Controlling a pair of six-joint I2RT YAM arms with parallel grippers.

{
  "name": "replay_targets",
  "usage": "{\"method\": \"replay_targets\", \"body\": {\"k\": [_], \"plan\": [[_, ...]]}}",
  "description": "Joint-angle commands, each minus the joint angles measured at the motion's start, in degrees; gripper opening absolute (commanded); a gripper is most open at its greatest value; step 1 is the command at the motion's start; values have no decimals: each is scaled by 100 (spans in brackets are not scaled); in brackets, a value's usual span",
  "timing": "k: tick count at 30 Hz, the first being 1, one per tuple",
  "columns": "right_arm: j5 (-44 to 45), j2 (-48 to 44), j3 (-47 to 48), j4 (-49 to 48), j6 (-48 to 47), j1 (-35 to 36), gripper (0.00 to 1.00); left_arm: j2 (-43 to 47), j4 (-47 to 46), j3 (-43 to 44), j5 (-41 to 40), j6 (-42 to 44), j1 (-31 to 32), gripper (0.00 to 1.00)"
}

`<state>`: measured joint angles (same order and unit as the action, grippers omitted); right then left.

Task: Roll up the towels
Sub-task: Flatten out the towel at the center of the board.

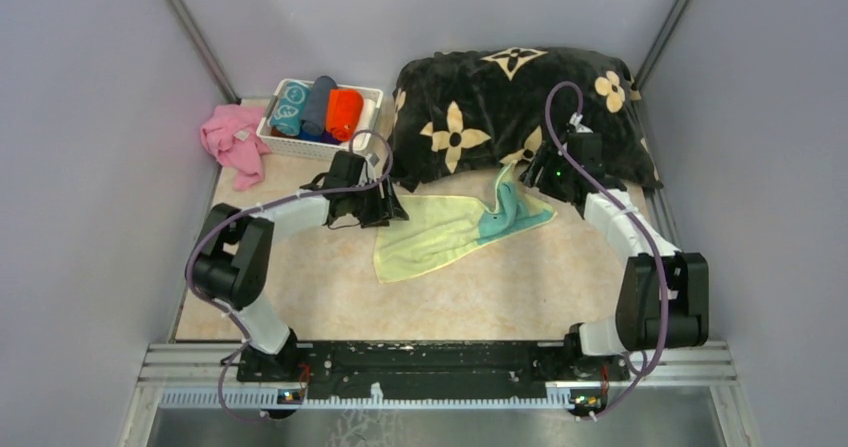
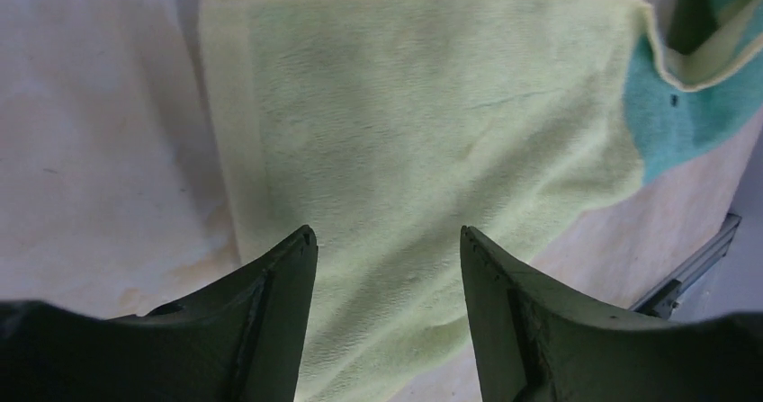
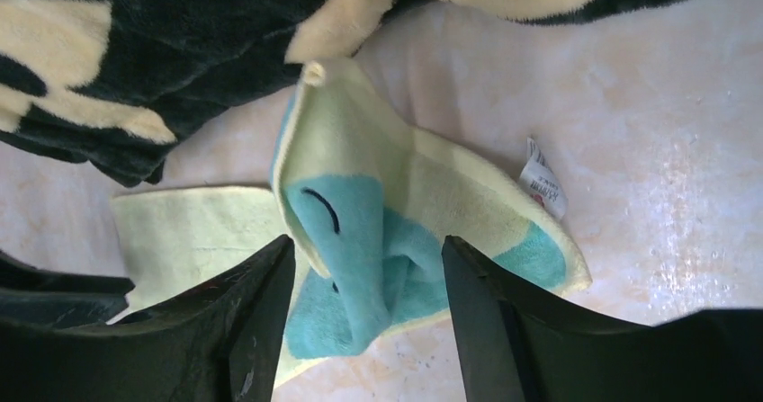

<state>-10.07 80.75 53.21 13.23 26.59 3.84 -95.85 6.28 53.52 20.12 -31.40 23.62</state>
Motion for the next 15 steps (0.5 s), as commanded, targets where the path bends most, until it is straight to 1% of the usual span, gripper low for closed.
{"method": "replay_targets", "body": {"k": [1,4,6,15], "plan": [[116,-546,-363,-123,-50,-91,62,-418,74,-33,-410,-164,-46,65],[-12,-732,-688,-277,-29,-185,63,-212,64,-530,-628,-303,-232,63],[-95,-670,-790,-399,-19,-187,63,46,13,-875,-681,-355,-374,63],[-509,409,-905,-1032,258,-192,61,730,316,-1606,-1088,-291,-652,63]]}}
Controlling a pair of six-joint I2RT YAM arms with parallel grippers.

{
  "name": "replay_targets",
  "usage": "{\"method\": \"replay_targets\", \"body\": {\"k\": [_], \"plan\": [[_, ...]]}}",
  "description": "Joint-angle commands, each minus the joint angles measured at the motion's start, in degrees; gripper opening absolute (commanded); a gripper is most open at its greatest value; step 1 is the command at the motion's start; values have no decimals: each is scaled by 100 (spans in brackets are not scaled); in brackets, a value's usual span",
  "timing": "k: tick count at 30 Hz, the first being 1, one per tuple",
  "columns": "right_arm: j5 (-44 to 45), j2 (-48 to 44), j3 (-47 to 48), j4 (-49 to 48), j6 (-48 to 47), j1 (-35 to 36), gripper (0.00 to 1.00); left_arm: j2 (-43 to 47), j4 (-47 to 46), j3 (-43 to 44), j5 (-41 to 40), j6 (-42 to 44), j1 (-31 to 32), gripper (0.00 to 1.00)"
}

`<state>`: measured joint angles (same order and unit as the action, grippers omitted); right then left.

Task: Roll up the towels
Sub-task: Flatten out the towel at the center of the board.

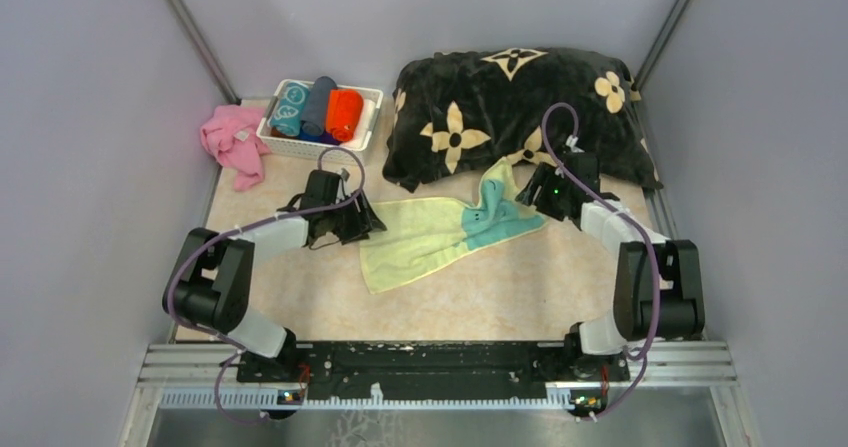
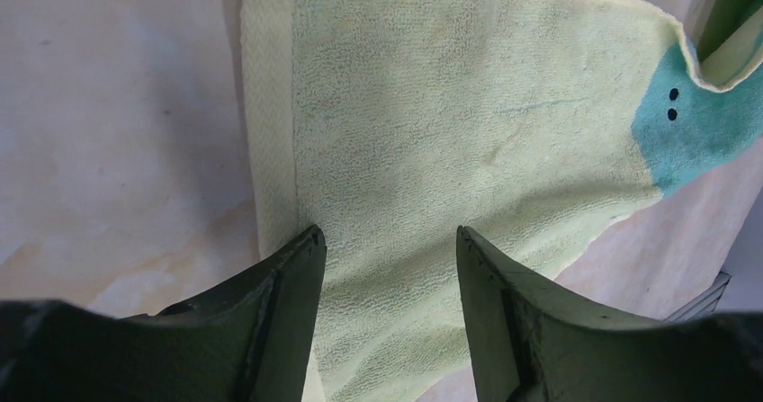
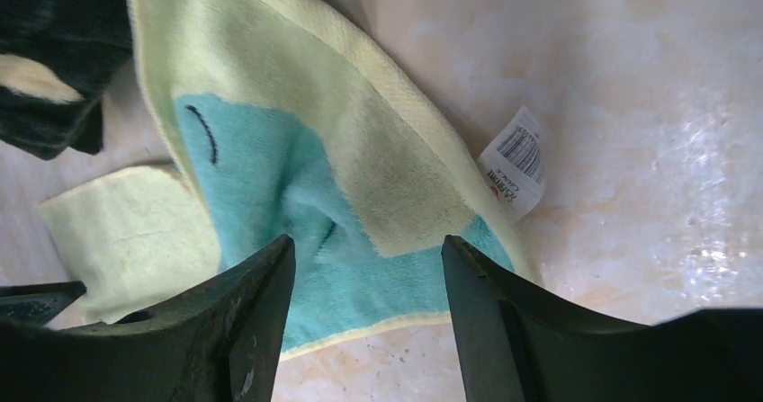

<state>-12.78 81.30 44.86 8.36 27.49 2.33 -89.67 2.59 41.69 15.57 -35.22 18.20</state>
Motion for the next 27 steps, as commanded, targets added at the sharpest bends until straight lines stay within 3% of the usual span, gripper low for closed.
{"method": "replay_targets", "body": {"k": [1,13,22,27], "plan": [[-296,442,-86,-524,197,-40,61,204,735,-485,-694,90,-133,63],[-774,-119,-1595,73,1123,-47,63,851,1301,-785,-1204,15,-490,72],[-197,-2880,-2378,2002,1891,-48,68,1019,1621,-759,-1435,26,-560,79],[-454,-3705,-2410,2491,1763,-48,68,1052,1680,-517,-1316,133,-572,81]]}}
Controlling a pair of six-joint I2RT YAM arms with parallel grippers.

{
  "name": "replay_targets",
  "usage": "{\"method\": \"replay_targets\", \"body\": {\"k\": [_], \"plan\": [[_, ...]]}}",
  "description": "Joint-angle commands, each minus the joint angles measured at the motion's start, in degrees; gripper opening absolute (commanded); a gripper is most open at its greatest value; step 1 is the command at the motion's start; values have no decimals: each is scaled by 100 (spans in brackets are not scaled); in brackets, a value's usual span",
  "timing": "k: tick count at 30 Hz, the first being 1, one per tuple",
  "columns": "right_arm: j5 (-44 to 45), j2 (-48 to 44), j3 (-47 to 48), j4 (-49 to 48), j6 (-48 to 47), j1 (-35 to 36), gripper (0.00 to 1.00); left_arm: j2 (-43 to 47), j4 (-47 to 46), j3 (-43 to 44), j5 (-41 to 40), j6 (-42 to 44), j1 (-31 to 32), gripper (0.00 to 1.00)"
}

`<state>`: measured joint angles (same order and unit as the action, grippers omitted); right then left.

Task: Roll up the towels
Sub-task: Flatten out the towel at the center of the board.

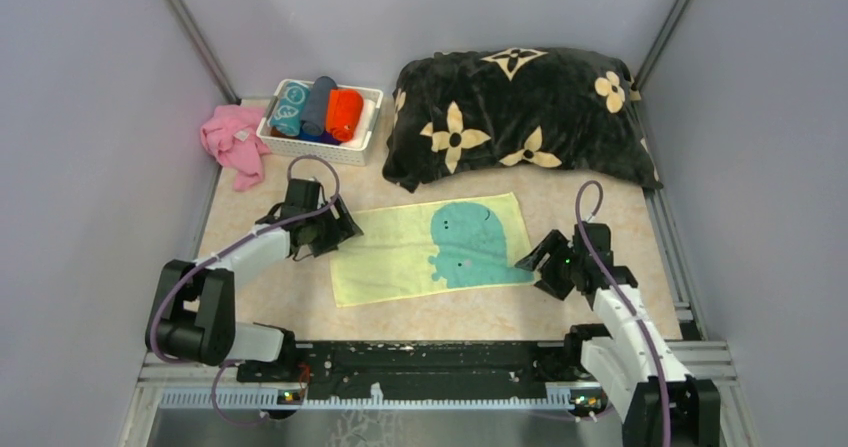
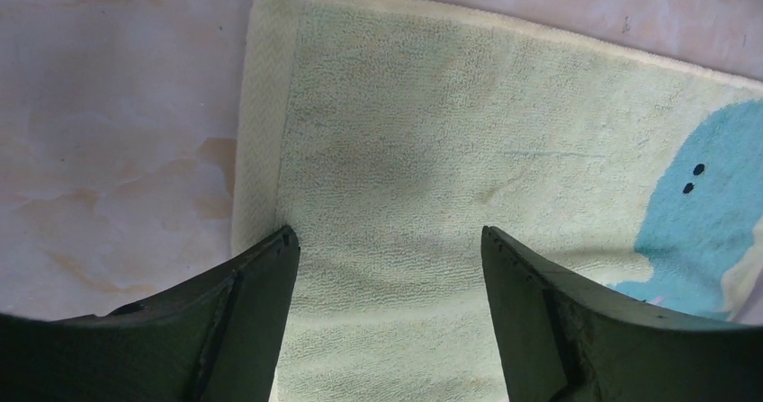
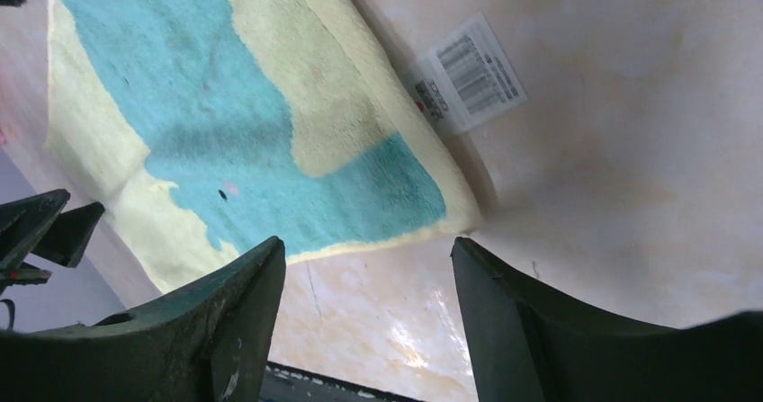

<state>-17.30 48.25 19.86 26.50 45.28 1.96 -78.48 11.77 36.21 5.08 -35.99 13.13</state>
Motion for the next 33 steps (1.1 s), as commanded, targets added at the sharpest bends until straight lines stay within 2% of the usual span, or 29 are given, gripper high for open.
{"method": "replay_targets", "body": {"k": [1,6,10,16,22,27,33], "plan": [[42,-445,228,702,-200,-6,68,-29,798,147,-140,271,-60,81],[-33,19,1375,395,-1578,-2,69,149,1261,792,223,589,-35,82],[-585,928,1949,-404,-2030,95,69,433,1415,924,588,704,219,80],[-831,2361,2419,-1768,-2112,690,68,346,1011,1046,818,378,1732,76],[-875,3454,2716,-2522,-2098,972,68,-476,509,1220,824,608,2748,73],[-524,3984,2838,-2377,-2215,966,67,-1057,414,1218,1024,894,3178,71],[-59,4302,2746,-2037,-2179,845,67,-1236,603,949,1077,1055,3397,71]]}}
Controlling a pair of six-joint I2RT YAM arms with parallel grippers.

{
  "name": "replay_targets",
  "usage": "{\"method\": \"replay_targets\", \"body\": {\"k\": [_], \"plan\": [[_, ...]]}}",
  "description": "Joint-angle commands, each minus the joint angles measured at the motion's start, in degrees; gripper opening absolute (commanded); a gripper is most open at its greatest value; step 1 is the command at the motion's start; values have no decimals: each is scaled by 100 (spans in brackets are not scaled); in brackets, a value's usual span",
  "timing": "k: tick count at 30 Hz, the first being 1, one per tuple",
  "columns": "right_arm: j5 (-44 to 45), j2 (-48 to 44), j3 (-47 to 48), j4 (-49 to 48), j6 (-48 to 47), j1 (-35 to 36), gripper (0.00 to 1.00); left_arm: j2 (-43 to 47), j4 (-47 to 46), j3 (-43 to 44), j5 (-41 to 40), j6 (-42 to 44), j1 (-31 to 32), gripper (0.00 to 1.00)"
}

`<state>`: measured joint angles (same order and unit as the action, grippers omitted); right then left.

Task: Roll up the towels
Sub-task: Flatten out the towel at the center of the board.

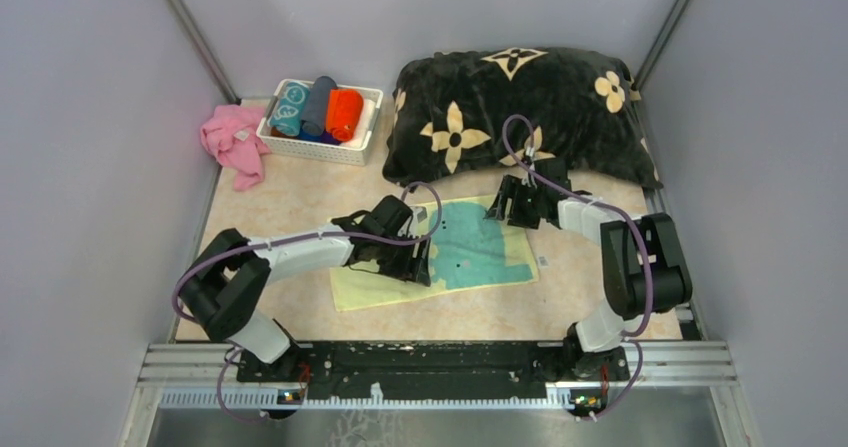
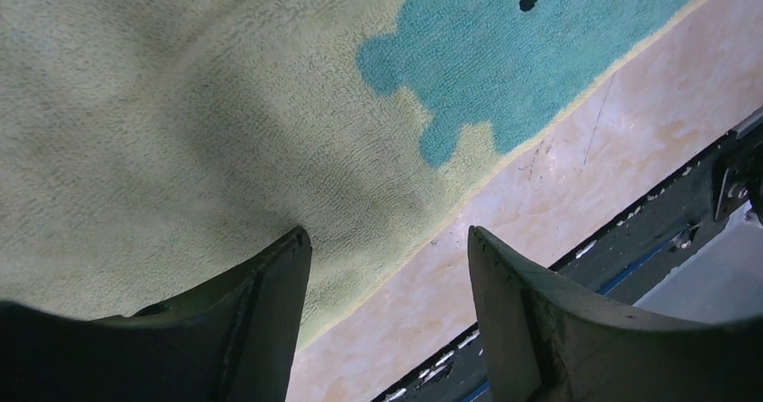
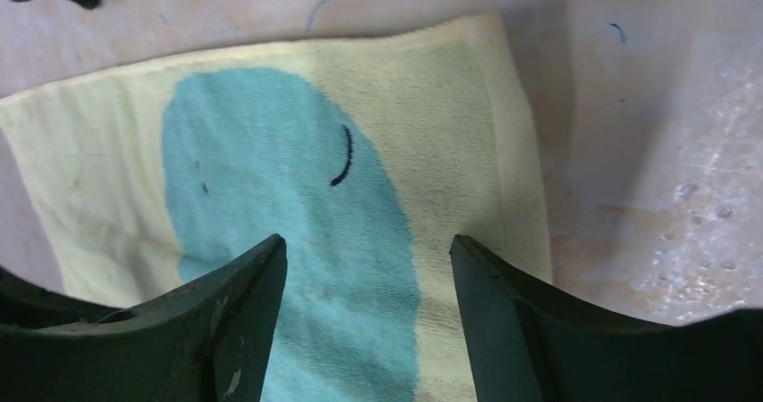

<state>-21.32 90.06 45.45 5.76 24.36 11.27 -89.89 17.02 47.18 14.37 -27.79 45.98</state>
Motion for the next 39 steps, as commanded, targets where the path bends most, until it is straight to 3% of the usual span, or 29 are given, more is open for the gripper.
{"method": "replay_targets", "body": {"k": [1,8,14,21,26,32,39], "plan": [[376,124,172,138,-69,-137,67,-68,123,-213,168,241,148,70],[548,-383,157,817,-340,-292,67,510,493,-517,90,216,292,72],[321,-826,719,1224,-1105,-292,68,986,946,291,-536,496,129,77],[536,-150,1975,2449,-3272,-314,69,997,1579,1015,-811,1642,-1318,77],[541,256,2499,2567,-4656,-331,68,870,1720,1360,-1115,2468,-2282,78],[139,922,3028,3096,-6221,-327,61,313,1634,1694,-1334,2762,-2707,77],[60,1737,3774,3797,-6888,-318,53,-109,1673,1781,-1442,2867,-3124,75]]}}
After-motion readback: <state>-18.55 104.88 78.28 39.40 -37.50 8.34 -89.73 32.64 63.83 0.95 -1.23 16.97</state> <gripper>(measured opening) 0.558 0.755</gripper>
